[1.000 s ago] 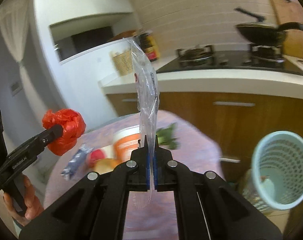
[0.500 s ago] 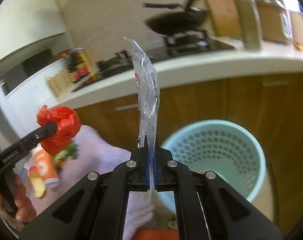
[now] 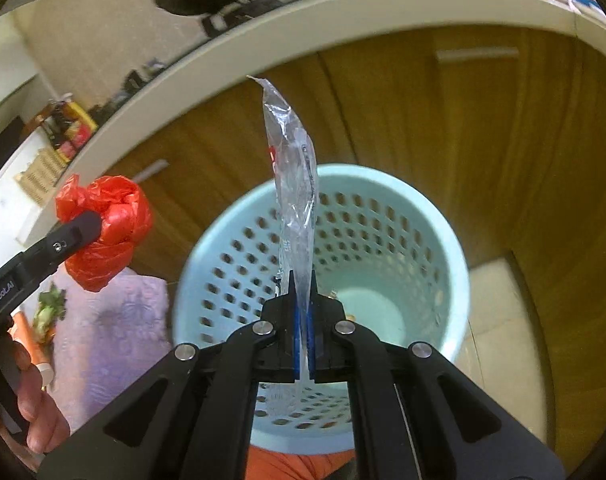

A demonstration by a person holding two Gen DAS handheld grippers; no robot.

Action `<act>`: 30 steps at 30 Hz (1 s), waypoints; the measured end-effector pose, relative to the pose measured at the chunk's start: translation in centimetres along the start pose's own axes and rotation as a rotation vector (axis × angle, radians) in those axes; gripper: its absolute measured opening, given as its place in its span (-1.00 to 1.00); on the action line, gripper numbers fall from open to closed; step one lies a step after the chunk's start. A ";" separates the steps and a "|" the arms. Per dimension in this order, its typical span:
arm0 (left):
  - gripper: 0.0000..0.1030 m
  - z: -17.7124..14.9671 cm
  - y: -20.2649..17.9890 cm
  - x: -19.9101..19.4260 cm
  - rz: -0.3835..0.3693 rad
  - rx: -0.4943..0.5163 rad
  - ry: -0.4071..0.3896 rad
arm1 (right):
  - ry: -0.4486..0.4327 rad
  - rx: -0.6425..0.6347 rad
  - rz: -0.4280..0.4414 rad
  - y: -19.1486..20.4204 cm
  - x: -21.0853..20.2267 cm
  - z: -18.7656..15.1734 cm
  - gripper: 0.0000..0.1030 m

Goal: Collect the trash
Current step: 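Carry both bags over the wastebasket and open both tools to drop them, then grasp the milk carton with the left tool while the right tool grasps the orange soymilk cup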

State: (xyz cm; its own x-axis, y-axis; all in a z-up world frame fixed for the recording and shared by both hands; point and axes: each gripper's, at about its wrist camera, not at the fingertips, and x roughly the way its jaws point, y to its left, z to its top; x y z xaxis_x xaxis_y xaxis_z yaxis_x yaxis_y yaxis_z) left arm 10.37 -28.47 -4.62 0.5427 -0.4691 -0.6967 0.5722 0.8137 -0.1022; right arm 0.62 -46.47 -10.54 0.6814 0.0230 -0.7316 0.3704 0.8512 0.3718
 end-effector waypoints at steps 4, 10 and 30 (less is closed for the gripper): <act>-0.27 -0.4 -0.7 1.9 0.013 0.006 0.036 | 0.027 0.009 -0.013 -1.0 0.7 -0.1 -0.96; -0.19 -0.5 -1.4 3.0 0.017 0.023 0.067 | 0.052 0.043 0.008 -2.3 0.6 -0.3 -0.78; 0.16 -1.2 0.5 -3.9 -0.025 -0.031 -0.013 | -0.059 -0.022 0.088 1.6 -5.1 0.0 0.03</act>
State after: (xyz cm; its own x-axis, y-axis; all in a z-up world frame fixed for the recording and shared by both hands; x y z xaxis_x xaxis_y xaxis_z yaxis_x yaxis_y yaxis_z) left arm 7.80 -25.81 -2.80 0.5368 -0.4938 -0.6841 0.5662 0.8120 -0.1418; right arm -2.23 -45.28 -6.22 0.7467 0.0679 -0.6617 0.2942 0.8585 0.4201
